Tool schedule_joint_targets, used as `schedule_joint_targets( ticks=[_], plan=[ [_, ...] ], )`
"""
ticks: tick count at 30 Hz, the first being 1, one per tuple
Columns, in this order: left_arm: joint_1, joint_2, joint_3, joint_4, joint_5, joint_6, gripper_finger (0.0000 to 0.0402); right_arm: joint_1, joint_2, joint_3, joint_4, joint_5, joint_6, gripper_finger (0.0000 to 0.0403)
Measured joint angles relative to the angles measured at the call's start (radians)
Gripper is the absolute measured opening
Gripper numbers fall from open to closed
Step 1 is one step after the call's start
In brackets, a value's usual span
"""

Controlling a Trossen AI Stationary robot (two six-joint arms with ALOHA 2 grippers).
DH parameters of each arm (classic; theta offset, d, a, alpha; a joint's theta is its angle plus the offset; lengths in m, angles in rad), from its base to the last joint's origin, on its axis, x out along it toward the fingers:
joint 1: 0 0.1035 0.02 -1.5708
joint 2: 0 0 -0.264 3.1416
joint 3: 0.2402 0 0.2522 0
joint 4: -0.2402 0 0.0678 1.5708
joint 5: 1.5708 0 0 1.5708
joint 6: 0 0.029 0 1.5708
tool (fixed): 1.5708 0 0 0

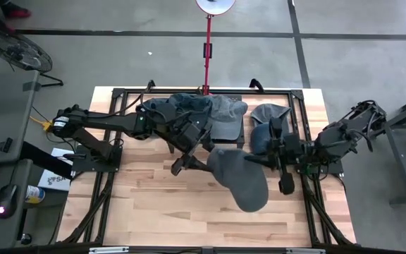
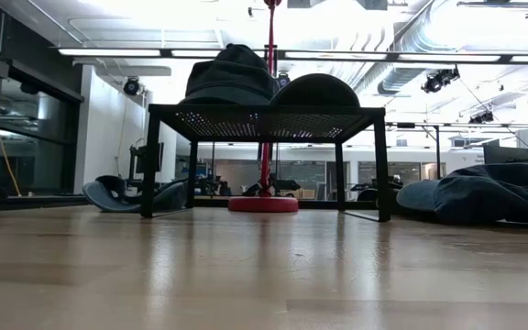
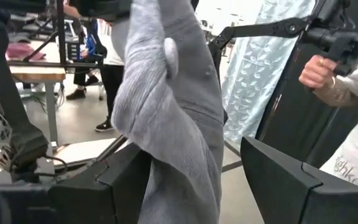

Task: Pick & Place hat
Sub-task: Stack the left gray cap on the gray cap

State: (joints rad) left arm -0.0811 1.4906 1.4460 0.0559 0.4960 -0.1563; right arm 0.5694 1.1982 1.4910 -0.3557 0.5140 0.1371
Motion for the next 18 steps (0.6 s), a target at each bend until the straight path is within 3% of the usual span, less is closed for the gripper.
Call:
schedule_joint_targets(
  ticks=[3,6,14,18],
  plan=[
    [0.000,0.000,0.000,-0.003,-0.020,-0.033,0.0235,0.000,-0.008,0.000,-0.022,0.056,0.018,0.0000],
    [0.000,0.000,0.000,-0.006,-0.045,-0.043,0.0201,0.000,-0.013,0.000,-0.033,0.083,0.024,0.0000],
    [0.002,0.000,0.000,-0.007,-0.074,-0.077,0.0017,0.000,-0.016,0.000,-0.057,0.102,0.042,0.0000],
    [0.002,0.000,0.000,-0.014,-0.088,-0.077,0.0012,0.000,-0.016,0.000,-0.075,0.129,0.049,0.0000]
  ],
)
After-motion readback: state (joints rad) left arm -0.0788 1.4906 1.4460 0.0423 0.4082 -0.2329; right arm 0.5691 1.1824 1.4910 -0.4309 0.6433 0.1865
